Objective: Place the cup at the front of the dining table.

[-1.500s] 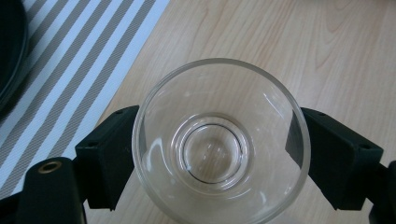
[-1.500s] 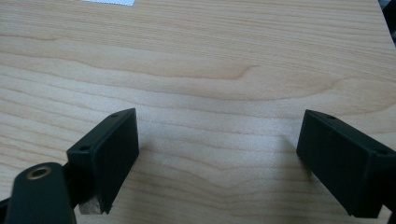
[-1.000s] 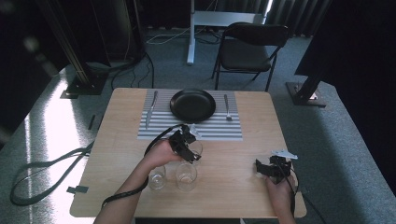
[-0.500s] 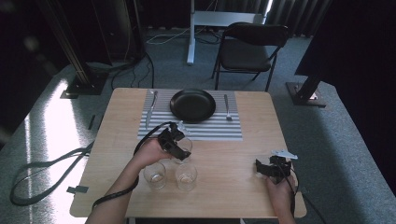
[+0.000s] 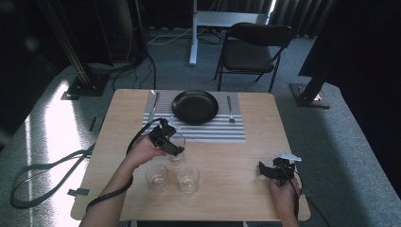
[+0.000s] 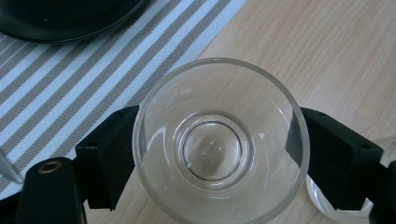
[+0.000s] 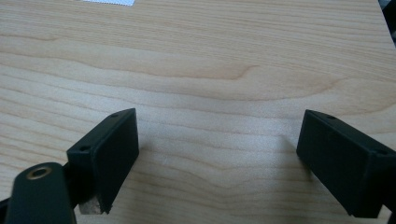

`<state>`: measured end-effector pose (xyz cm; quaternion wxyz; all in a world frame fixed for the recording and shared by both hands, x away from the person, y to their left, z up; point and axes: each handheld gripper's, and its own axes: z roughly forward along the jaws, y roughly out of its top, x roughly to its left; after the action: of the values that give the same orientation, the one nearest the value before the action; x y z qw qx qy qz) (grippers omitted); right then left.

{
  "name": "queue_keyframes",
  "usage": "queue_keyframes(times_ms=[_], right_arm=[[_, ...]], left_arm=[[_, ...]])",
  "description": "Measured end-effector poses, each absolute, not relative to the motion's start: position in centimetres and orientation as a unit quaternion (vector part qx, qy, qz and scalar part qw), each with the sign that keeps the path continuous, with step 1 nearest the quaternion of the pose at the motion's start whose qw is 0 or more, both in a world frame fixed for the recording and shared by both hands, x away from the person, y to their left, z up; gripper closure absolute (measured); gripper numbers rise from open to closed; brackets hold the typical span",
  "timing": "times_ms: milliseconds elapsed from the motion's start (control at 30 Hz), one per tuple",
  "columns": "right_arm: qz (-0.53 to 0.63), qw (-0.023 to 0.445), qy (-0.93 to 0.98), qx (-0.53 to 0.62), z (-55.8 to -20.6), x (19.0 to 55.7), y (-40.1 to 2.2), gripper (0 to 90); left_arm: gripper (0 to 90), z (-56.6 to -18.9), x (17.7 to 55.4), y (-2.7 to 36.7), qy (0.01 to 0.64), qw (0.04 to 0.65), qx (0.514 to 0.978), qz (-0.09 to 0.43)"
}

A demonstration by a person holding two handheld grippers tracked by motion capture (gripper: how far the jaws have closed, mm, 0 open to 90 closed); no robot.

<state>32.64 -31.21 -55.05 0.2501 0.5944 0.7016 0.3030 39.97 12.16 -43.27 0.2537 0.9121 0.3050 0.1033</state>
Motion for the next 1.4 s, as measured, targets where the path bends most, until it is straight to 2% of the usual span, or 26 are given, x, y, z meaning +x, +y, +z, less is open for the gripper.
queue_keyframes(times_ms=[667, 1400], right_arm=[[0.303, 0.250, 0.701, 0.595, -55.0, 32.6, -31.2, 12.2], [0.303, 0.250, 0.701, 0.595, -55.0, 32.6, -31.2, 12.3]], left_arm=[[18.1, -42.3, 42.2, 13.5, 0.384, 0.260, 0.875, 0.142], [18.1, -42.2, 45.3, 14.6, 0.447, 0.268, 0.839, 0.160]])
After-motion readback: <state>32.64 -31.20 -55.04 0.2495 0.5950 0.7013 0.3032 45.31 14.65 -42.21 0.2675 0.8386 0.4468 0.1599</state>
